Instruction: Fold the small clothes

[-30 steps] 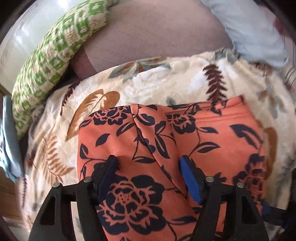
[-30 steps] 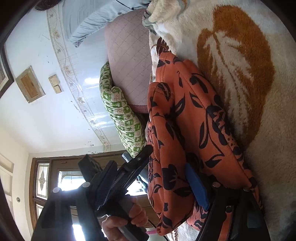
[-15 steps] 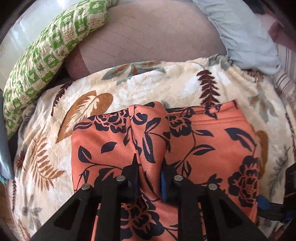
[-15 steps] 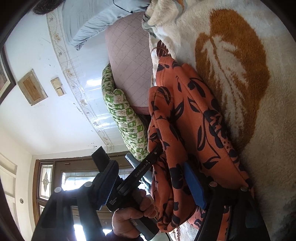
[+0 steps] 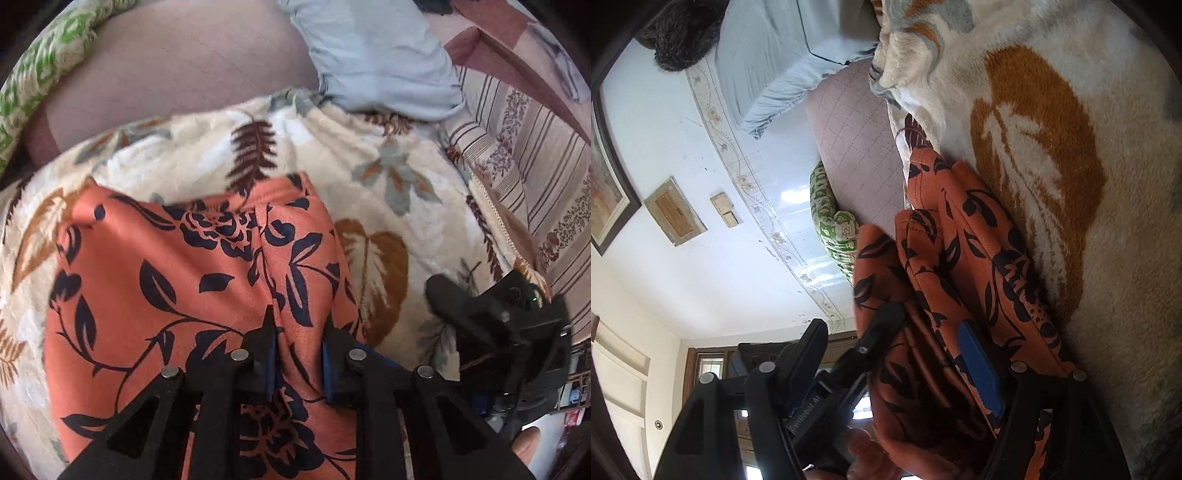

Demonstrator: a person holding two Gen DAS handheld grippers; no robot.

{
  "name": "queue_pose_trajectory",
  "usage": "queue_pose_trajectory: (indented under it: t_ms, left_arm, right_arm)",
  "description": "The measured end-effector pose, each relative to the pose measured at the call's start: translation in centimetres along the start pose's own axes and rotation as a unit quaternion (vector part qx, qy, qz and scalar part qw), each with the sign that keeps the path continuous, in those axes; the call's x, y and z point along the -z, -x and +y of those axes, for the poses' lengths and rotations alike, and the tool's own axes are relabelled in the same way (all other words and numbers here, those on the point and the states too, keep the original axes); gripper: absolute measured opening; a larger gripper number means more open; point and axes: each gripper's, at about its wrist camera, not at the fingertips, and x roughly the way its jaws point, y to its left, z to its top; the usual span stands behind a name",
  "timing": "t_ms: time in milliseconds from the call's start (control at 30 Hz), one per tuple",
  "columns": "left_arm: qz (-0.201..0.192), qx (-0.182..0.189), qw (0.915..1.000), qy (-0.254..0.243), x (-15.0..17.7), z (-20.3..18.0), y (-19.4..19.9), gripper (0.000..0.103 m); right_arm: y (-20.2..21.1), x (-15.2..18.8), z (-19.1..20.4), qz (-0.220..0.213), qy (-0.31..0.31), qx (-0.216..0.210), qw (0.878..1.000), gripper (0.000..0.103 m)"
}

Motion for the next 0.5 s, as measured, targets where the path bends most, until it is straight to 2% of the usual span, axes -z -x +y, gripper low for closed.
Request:
queue_pose_trajectory:
  t_ms: [33, 67, 100, 133, 167, 233, 267, 333, 400, 500]
  left_arm:
    - [-0.001, 0.002, 0.9999, 0.014, 0.3, 0.5, -0.7, 0.021]
    - [-0.008, 0.022, 0.9992, 0.033, 0.6, 1.1, -0.8, 0.024]
    - [-0.014, 0.052, 0.9971, 0.054, 0.7, 1.9, -0.5, 0.027]
    - [-0.015, 0.085, 0.9938, 0.07, 0.8, 2.5, 0.1, 0.036]
    - [-0.018, 0.112, 0.9905, 0.079, 0.9, 3.0, 0.9, 0.042]
    - [-0.045, 0.141, 0.9863, 0.072, 1.1, 3.7, 3.5, 0.046]
    - [-0.065, 0.14, 0.9859, 0.065, 1.3, 4.3, 5.0, 0.055]
    - [-0.093, 0.096, 0.989, 0.063, 1.7, 5.8, 7.4, 0.068]
    - [-0.095, 0.043, 0.9922, 0.069, 2.4, 8.0, 8.6, 0.069]
    - [-0.086, 0.03, 0.99, 0.108, 4.4, 12.3, 9.2, 0.069]
  right_arm:
    - [0.1, -0.1, -0.2, -0.002, -0.004, 0.002, 1.0, 0.076]
    - [0.1, -0.2, -0.3, -0.003, -0.007, 0.001, 1.0, 0.076]
    - [0.1, -0.2, -0.4, -0.004, -0.009, 0.003, 1.0, 0.076]
    - [-0.2, -0.2, -0.4, -0.005, -0.008, 0.007, 1.0, 0.076]
    - [-0.2, -0.3, -0.3, -0.007, -0.004, 0.014, 1.0, 0.076]
    - [-0.4, -0.4, 0.2, -0.013, 0.017, 0.044, 0.999, 0.078]
    - [-0.6, -0.4, 0.2, -0.01, 0.022, 0.049, 0.999, 0.078]
    - [-1.1, -0.4, 0.2, -0.007, 0.026, 0.06, 0.998, 0.078]
    - [-1.5, -0.3, 0.7, -0.002, 0.041, 0.076, 0.996, 0.078]
    - [-2.2, 0.2, 1.6, 0.013, 0.07, 0.109, 0.991, 0.079]
